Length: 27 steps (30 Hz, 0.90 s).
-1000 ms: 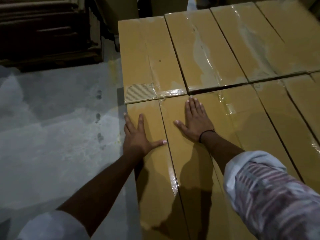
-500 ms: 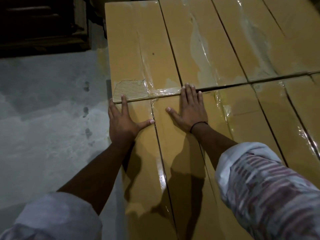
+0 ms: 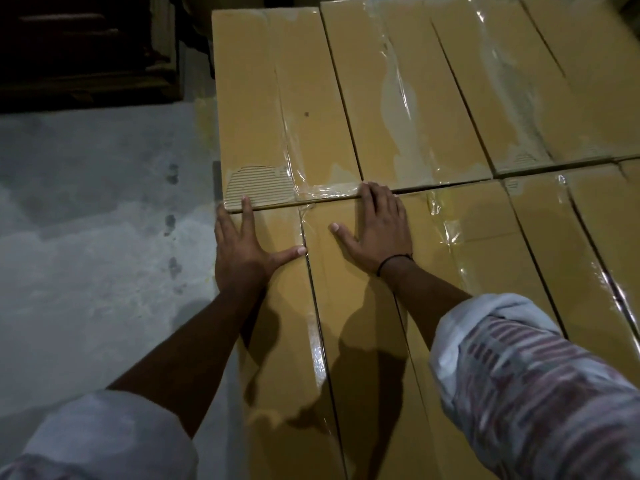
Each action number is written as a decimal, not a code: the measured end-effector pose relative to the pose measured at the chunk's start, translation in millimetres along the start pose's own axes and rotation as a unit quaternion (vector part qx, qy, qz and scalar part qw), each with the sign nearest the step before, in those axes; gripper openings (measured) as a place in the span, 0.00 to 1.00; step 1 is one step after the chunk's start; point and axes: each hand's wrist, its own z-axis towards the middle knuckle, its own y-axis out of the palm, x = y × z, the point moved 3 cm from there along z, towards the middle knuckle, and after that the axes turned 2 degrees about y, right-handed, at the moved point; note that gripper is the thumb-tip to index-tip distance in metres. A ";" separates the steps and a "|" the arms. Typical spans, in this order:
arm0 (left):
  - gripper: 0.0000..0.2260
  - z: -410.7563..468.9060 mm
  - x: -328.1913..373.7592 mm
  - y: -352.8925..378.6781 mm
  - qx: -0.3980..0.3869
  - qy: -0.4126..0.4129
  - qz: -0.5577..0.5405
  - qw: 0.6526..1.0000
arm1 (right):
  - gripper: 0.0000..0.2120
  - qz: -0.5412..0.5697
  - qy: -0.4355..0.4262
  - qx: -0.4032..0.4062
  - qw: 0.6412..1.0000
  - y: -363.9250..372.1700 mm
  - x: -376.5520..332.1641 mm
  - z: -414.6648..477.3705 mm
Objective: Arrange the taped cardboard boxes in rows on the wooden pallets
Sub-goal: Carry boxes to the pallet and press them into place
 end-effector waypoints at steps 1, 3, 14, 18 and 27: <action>0.63 0.4 0.4 -0.1 0.004 0.003 0.001 1.000 | 0.45 -0.002 -0.002 0.001 1.000 0.3 0.2 1.1; 0.62 -0.4 1.2 -0.5 0.009 0.006 0.012 1.000 | 0.46 -0.010 -0.005 0.000 1.000 0.5 0.0 1.7; 0.60 1.7 -2.1 -0.1 0.013 0.005 0.022 1.000 | 0.45 -0.062 -0.014 0.020 0.998 -4.1 -7.2 12.0; 0.61 3.8 -4.0 0.8 0.013 0.006 0.033 0.999 | 0.46 -0.075 -0.017 0.012 0.997 -3.5 -11.0 16.7; 0.62 6.7 -1.3 1.0 -0.009 -0.006 0.044 0.999 | 0.46 -0.023 -0.016 -0.012 1.000 -1.0 -10.5 18.1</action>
